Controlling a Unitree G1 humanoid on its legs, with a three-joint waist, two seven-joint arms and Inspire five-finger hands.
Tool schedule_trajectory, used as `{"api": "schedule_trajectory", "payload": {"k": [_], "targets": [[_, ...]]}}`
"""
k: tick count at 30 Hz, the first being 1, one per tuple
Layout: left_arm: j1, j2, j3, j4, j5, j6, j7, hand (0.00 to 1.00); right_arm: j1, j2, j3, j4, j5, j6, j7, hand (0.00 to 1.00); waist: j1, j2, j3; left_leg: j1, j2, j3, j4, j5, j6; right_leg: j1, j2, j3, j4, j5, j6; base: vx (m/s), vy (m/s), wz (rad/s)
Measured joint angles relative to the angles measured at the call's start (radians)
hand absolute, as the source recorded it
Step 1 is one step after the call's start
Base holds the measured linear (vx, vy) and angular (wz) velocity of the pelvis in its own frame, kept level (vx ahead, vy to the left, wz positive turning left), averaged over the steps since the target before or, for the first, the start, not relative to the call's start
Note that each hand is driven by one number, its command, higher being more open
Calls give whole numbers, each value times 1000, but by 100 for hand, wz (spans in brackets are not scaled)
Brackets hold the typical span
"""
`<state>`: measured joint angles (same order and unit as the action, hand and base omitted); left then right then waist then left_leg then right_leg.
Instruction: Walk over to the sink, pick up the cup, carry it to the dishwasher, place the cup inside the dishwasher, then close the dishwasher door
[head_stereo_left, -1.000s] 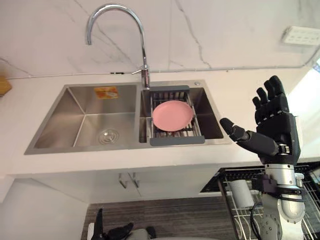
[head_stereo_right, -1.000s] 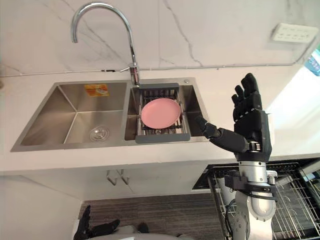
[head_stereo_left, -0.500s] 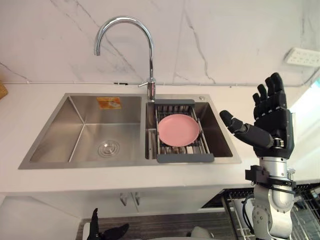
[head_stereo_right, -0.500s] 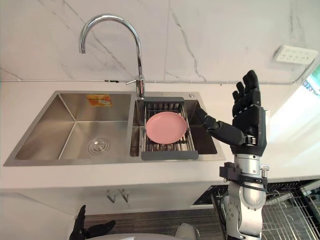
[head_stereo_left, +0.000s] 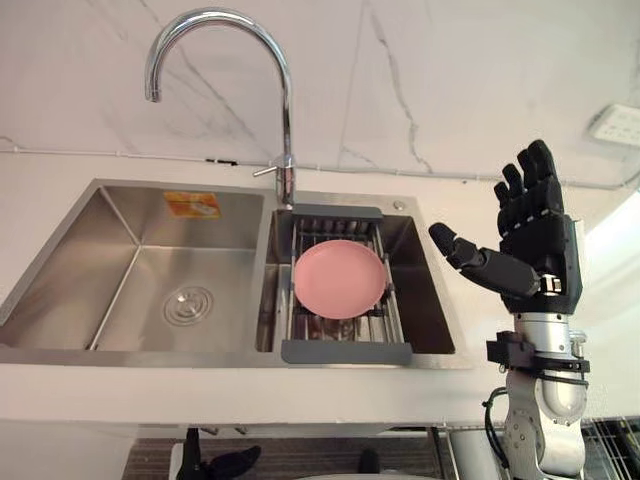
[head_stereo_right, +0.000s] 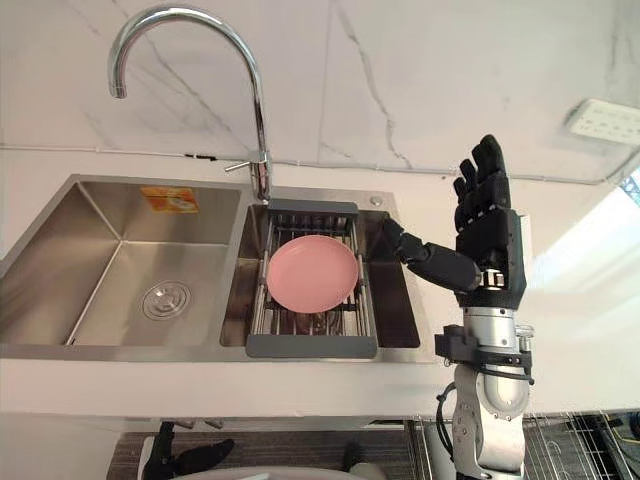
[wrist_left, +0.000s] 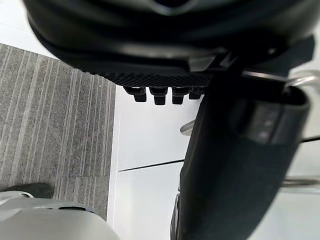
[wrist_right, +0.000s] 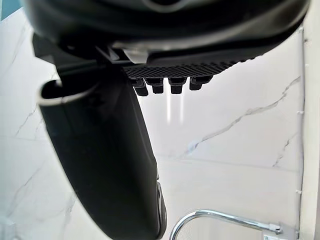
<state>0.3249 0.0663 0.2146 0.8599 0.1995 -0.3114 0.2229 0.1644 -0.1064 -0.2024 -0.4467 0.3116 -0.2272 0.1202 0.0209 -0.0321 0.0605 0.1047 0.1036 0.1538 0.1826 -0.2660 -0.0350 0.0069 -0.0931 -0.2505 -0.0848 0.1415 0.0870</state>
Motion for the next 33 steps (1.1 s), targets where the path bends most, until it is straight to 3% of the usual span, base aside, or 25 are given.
{"api": "schedule_trajectory", "payload": {"k": [8, 11, 12, 13, 14, 16, 21, 22, 27, 31, 33], "targets": [[15, -17, 22, 10, 99, 33, 61, 100, -3, -25, -10, 11, 20, 43, 26, 100, -3, 16, -9, 3, 1, 27, 9, 10, -15, -4, 7, 19, 0, -4, 0, 36, -5, -7], [12, -11, 7, 7, 123, 33, 79, 100, 2, -49, -33, 12, 49, 47, 43, 100, -7, 17, -7, -68, -15, 38, 136, 11, -26, -1, -26, 7, 1, -3, -1, -48, 17, 17], [5, -5, 8, 5, 144, 25, 82, 100, -3, -68, -49, 14, 61, 46, 40, 100, -1, -5, 8, -104, -20, 56, 184, 1, -14, 4, -66, 2, 2, -1, 2, -102, 44, 26], [7, -4, 0, 3, 154, 15, 90, 100, -4, -73, -59, 16, 63, 46, 37, 100, -2, 1, 7, -100, -14, 66, 118, -7, -1, 6, -75, -4, 3, 1, 4, -138, 10, 34], [13, -13, -21, -3, 176, 0, 107, 100, -9, -80, -86, 20, 81, 38, 32, 100, -6, 36, -1, -98, 13, 84, 43, 66, -22, 9, -62, -9, 1, -2, 19, -132, -15, 12], [32, -19, -30, -21, 207, -4, 125, 100, 2, -69, -75, 15, 88, 32, 32, 100, -4, 40, -4, -89, -2, 96, 33, 64, -15, 10, -76, 1, 0, -6, 20, -101, 23, -5], [45, -11, -49, -32, 212, 3, 143, 100, 42, -16, -29, -47, 88, 3, 35, 100, -17, 33, -10, -66, -19, 110, -36, 88, -21, 6, -90, -7, 0, -7, 28, -42, 5, 4], [41, -16, -45, -40, 190, 32, 138, 100, 46, 28, 11, -47, 87, -4, 60, 100, -12, 20, -51, -60, -31, 94, -78, 126, -11, 4, -97, -29, 0, 1, 41, 9, -10, 3], [41, -10, -45, -40, 190, 32, 138, 100, 46, 27, 11, -47, 87, -4, 60, 100, -11, 18, -50, -61, -31, 93, -77, 126, -11, 4, -97, -29, 0, 1, 41, 0, 0, 0], [21, 7, -40, -28, 138, 32, 104, 100, 32, -29, 12, -36, 24, -4, 65, 100, -8, -3, -50, -81, -31, 85, -74, 127, -11, -12, -99, -31, 0, 4, 43, -2, -1, 1], [-2, 25, -36, -21, 96, 36, 75, 100, 4, -86, 11, -2, -41, -3, 83, 100, -8, -26, -45, -98, -33, 77, -74, 134, -11, -25, -100, -34, 0, 6, 41, -39, -26, 8]]}}
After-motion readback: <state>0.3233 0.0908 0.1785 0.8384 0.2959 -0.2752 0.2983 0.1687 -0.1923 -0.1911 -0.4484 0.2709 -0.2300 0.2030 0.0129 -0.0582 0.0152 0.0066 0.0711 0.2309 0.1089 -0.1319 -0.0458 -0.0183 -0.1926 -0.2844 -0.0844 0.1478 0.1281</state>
